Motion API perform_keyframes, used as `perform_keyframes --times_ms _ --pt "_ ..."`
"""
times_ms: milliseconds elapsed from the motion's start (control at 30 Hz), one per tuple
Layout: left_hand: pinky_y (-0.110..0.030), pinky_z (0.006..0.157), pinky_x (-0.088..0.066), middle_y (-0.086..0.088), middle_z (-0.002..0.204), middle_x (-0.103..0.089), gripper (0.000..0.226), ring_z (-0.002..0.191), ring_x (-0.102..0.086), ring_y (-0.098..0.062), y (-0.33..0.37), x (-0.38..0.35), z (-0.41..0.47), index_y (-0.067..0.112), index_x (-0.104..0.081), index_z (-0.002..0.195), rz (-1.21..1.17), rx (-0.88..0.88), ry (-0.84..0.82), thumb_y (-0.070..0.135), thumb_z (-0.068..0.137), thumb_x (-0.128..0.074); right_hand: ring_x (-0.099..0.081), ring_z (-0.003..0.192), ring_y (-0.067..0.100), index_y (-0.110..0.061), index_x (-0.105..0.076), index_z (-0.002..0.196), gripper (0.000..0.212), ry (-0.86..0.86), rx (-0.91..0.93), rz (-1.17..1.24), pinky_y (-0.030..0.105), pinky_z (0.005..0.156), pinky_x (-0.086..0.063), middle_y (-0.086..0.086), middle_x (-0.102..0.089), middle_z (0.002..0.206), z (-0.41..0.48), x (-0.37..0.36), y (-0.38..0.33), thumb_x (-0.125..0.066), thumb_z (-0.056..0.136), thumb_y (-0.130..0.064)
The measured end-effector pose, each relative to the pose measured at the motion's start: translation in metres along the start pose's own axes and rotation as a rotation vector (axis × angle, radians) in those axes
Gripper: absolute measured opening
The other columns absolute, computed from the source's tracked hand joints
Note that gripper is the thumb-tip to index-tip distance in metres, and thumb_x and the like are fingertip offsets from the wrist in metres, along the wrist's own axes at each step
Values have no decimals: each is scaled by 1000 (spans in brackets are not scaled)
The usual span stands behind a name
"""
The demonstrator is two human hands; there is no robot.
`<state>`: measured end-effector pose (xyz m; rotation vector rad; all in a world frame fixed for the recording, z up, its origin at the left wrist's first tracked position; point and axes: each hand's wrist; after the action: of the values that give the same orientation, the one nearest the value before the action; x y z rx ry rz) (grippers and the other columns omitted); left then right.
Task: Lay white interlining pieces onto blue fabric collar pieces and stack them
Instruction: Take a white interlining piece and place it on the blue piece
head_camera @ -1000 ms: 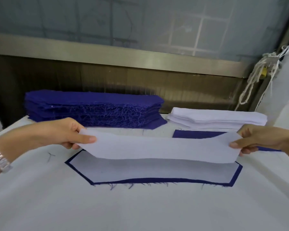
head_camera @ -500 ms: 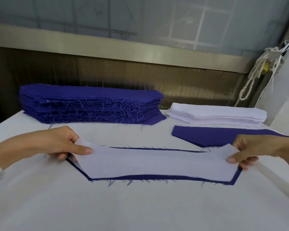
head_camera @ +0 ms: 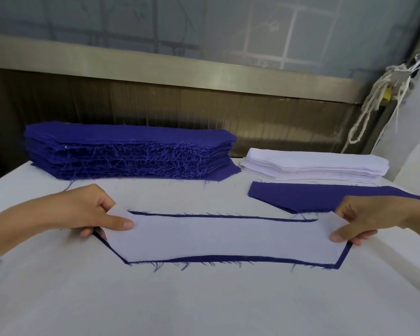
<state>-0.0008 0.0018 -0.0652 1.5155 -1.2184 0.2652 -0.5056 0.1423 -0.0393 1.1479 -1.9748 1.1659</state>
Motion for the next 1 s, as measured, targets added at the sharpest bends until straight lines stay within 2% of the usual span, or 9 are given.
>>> perform_keyframes --times_ms 100,167,200,267,367,433,533,767,1000 --pt "-15 47 -38 -8 74 -76 62 43 -49 -9 -1 -2 0 18 -81 88 13 11 45 70 55 -75 -62 67 14 -4 -72 88 38 41 -26 -44 20 65 -51 5 -75 83 0 -1 -1 -80 81 -41" --pt "-16 46 -38 -20 78 -74 78 42 -56 -6 -3 -1 2 3 -76 95 50 33 86 70 55 -76 -63 69 16 -6 -72 85 35 63 -50 -57 22 67 -53 5 -75 83 0 -1 -1 -81 80 -40" --pt "-17 46 -37 -21 78 -73 81 43 -59 -5 -3 -1 3 -2 -72 91 71 48 98 70 54 -76 -63 68 15 -8 -71 81 33 61 -60 -56 21 66 -53 4 -74 79 1 0 -1 -81 80 -40" --pt "-18 48 -38 -16 69 -73 72 42 -59 -4 -5 -1 5 5 -60 64 116 66 130 74 48 -76 -59 61 10 -16 -69 72 29 31 -68 -39 18 61 -47 0 -71 70 0 0 -3 -81 79 -42" --pt "-18 51 -43 -6 60 -72 65 40 -56 -6 -6 0 5 21 -46 47 169 72 149 79 46 -73 -55 57 6 -22 -68 64 30 4 -79 -18 17 59 -43 -3 -67 64 -1 0 -3 -81 77 -45" --pt "-15 51 -45 -1 59 -72 63 40 -54 -6 -9 3 5 21 -55 43 193 84 146 83 46 -70 -56 58 6 -21 -68 65 32 17 -88 -22 17 60 -44 -2 -67 66 0 1 -1 -81 74 -49" --pt "-15 53 -46 4 60 -73 56 41 -55 -4 -12 7 5 31 -67 49 208 101 157 87 45 -67 -57 61 7 -17 -68 70 36 26 -89 -40 17 61 -45 -1 -68 69 2 2 3 -81 73 -50" --pt "-19 61 -46 4 58 -71 66 42 -56 -3 -19 16 7 26 -68 48 279 159 199 91 42 -62 -51 55 7 -24 -62 55 38 -21 -97 -54 16 56 -40 -3 -64 61 2 8 9 -80 76 -50" --pt "-15 55 -43 2 60 -73 67 43 -57 -4 -21 19 8 23 -70 53 276 187 196 89 44 -64 -54 59 4 -27 -70 64 40 -66 -157 -63 15 54 -38 -2 -68 68 0 15 22 -78 68 -65"
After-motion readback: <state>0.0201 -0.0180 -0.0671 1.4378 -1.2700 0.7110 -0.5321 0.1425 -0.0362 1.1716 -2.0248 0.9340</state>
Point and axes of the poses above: each hand's wrist, its own z-axis towards the middle knuckle, its own x-axis out of the back of the hand, y = z × x
